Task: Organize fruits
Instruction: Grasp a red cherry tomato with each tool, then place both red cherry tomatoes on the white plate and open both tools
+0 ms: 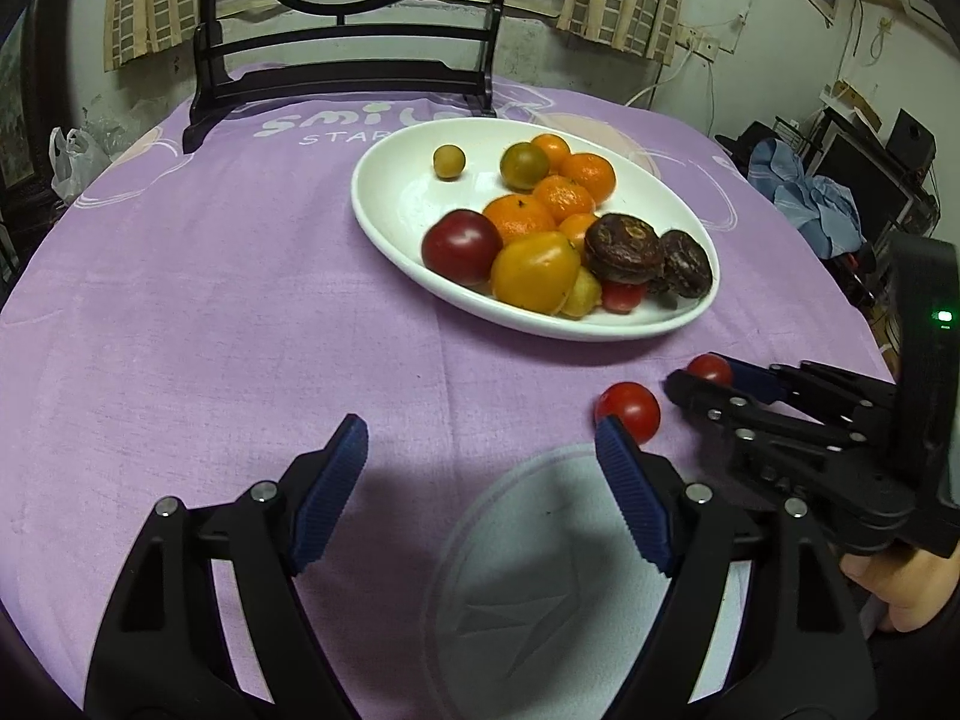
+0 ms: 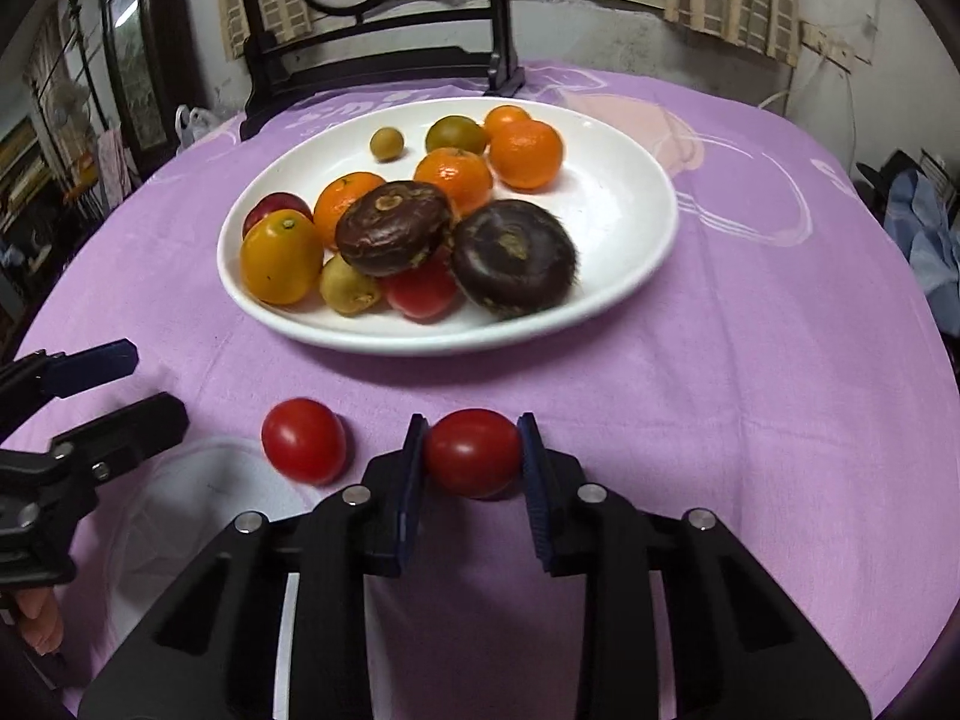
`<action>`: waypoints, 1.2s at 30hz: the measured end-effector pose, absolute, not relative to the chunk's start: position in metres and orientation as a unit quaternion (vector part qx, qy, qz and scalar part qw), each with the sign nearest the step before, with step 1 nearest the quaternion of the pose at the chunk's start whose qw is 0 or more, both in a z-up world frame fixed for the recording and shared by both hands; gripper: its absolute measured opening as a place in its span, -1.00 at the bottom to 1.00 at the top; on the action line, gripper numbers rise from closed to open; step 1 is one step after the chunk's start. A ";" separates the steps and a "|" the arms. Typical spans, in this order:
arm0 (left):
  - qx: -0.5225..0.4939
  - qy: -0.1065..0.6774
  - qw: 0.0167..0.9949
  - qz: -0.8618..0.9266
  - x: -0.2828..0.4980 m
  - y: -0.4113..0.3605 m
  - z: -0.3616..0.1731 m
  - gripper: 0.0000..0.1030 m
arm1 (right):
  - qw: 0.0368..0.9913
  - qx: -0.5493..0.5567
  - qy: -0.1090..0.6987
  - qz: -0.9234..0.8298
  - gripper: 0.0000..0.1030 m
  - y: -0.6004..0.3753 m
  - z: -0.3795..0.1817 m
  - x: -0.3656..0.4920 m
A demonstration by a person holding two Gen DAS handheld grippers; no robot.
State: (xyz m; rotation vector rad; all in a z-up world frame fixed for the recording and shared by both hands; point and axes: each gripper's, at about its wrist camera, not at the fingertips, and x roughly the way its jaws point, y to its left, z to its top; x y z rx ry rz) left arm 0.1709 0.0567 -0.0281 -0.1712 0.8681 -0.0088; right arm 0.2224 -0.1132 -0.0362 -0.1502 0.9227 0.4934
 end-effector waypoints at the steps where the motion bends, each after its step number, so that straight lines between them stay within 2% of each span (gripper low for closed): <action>1: -0.080 0.421 0.903 -0.009 0.171 0.053 -0.029 0.56 | 0.863 -0.063 0.440 0.241 -0.42 -0.119 -0.034 0.218; 19: -0.056 0.461 0.886 -0.017 0.191 -0.003 -0.046 0.53 | 0.879 0.005 0.406 0.250 -0.42 -0.179 -0.002 0.182; 21: -0.047 0.461 0.886 -0.012 0.198 -0.010 -0.048 0.44 | 0.879 0.004 0.404 0.253 -0.42 -0.179 -0.001 0.182; 24: -0.037 0.461 0.887 -0.002 0.206 -0.015 -0.049 0.14 | 0.878 0.000 0.403 0.260 -0.42 -0.177 0.000 0.180; 26: -0.019 0.455 0.890 0.009 0.208 -0.017 -0.049 -0.37 | 0.877 -0.003 0.402 0.265 -0.42 -0.175 0.000 0.179; 36: -0.044 0.460 0.886 -0.025 0.184 -0.001 -0.035 -0.38 | 0.876 -0.015 0.403 0.263 -0.42 -0.169 -0.005 0.178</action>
